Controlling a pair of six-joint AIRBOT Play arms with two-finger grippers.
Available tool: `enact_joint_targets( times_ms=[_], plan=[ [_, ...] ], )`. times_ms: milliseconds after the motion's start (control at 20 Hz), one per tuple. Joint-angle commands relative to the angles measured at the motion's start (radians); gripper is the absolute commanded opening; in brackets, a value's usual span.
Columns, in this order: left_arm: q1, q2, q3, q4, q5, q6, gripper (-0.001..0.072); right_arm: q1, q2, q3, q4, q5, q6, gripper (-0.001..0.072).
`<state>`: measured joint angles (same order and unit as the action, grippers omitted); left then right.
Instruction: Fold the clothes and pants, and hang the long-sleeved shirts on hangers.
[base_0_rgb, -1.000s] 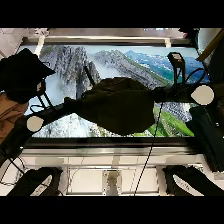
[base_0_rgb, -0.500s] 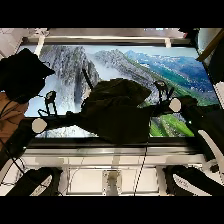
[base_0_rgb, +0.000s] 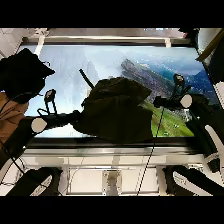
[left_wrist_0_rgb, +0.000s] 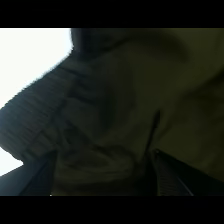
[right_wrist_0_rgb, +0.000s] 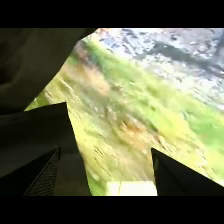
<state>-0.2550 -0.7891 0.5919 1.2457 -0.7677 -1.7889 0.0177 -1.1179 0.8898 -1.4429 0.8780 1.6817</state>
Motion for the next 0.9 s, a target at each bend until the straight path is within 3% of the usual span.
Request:
enact_joint_targets(
  times_ms=[0, 150, 300, 450, 600, 850],
  plan=[
    [0.023, 0.061, 0.007, 0.004, -0.033, -0.003, 0.0677, -0.084, 0.020, 0.086, -0.069, 0.219, -0.152, 0.0626],
    [0.040, 0.143, -0.007, 0.073, -0.223, -0.016, 0.0676, -0.208, 0.109, 0.094, -0.086, 0.366, -0.246, 0.0625],
    [0.040, 0.225, -0.119, 0.097, -0.266, -0.148, 0.0676, -0.303, 0.248, -0.116, 0.069, 0.393, -0.305, 0.0624],
    [0.040, 0.246, -0.234, 0.089, -0.028, -0.335, 0.0676, -0.310, 0.372, -0.369, 0.386, 0.346, -0.396, 0.0624],
    [0.040, 0.176, -0.284, 0.087, 0.194, -0.487, 0.0676, -0.310, 0.412, -0.455, 0.523, 0.327, -0.397, 0.0625],
    [0.039, -0.053, -0.284, -0.054, 0.370, -0.500, 0.0675, -0.310, 0.412, -0.456, 0.525, 0.400, -0.395, 0.0625]
  ],
)
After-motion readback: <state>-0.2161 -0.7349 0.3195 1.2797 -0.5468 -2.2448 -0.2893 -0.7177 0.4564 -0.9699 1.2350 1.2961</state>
